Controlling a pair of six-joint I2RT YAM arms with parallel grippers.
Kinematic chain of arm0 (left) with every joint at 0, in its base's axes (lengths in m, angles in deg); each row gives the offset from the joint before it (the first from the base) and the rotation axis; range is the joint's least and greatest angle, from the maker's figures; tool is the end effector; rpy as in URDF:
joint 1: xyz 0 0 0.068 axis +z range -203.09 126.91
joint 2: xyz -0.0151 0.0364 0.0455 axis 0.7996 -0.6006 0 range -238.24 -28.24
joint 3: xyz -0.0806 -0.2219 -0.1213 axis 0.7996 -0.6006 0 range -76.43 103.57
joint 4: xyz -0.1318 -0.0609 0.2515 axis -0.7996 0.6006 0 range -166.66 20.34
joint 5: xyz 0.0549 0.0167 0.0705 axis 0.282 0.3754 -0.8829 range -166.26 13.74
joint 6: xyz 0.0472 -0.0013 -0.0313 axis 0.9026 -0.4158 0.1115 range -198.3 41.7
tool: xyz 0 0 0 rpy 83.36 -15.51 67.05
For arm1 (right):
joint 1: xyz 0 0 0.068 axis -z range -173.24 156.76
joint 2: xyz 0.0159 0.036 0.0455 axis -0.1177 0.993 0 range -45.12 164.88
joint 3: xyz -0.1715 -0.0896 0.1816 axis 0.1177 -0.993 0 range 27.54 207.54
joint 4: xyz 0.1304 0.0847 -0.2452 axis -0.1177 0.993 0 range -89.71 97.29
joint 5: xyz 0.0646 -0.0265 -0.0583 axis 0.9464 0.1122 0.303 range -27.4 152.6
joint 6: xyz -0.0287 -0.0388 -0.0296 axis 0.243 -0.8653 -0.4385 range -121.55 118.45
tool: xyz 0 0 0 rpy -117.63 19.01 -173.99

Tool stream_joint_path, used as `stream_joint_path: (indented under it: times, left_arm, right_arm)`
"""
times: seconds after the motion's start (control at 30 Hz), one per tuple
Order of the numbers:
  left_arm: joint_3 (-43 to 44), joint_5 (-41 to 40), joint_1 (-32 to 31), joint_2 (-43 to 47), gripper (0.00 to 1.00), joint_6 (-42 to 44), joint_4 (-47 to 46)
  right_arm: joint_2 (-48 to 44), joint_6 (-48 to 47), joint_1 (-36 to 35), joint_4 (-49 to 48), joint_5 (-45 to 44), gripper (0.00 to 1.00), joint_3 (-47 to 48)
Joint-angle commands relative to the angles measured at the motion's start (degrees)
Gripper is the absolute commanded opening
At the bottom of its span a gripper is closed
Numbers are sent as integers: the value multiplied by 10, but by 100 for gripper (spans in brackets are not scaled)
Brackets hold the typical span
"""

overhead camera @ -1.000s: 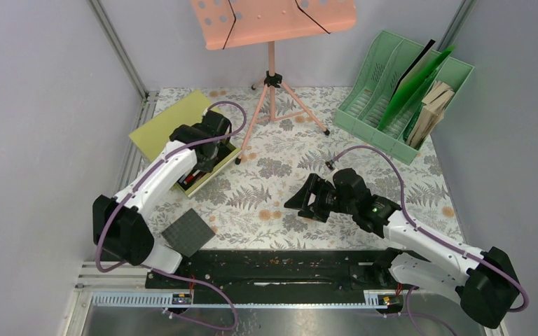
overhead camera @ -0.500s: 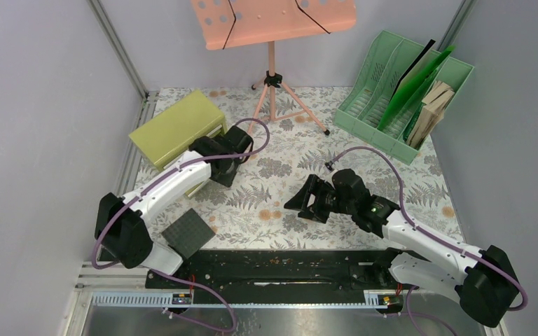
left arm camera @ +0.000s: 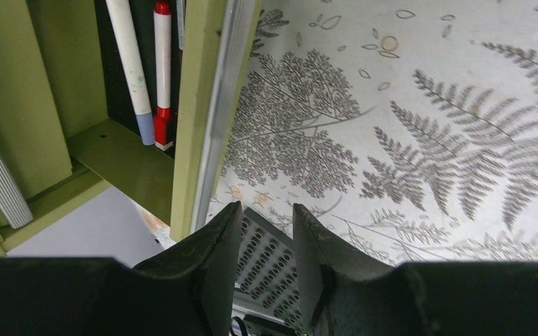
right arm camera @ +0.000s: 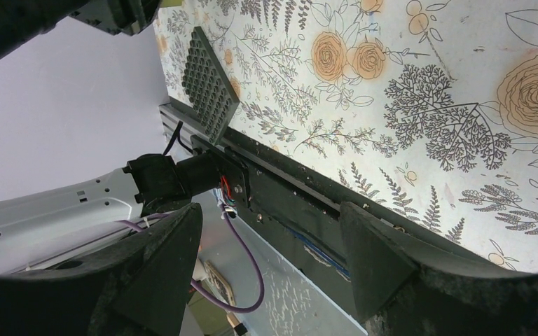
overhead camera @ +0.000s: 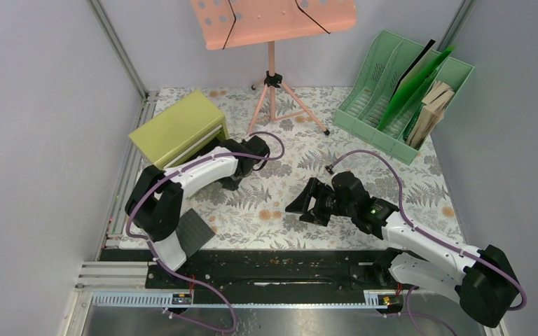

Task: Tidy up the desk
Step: Place the stationery in the drawer, then close the drawer in the storage box.

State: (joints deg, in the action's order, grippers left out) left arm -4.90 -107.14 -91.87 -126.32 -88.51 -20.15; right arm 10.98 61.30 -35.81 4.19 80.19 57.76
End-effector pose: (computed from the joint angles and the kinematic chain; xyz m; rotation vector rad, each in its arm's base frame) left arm 0.2798 -0.1987 0.1905 0.6324 2.6706 0.6205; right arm 0.1748 0.1767 0.2044 0.2101 2.3962 1.3300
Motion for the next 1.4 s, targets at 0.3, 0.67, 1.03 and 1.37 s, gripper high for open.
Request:
stream_joint_path:
  times: [0.3, 0.67, 1.03, 1.37]
  left_arm:
    - [8, -109, 10, -86, 33, 27, -43]
    - [-12, -103, 68, -101, 32, 27, -63]
    - [8, -142, 109, -112, 28, 33, -81]
    - [20, -192, 127, -124, 11, 35, -113]
  right_arm:
    - [-3, -1, -5, -18, 5, 79, -1]
    - [4, -3, -4, -16, 7, 79, 1]
    - [11, -16, -4, 4, 12, 79, 14]
    - [-25, -28, -4, 53, -5, 79, 18]
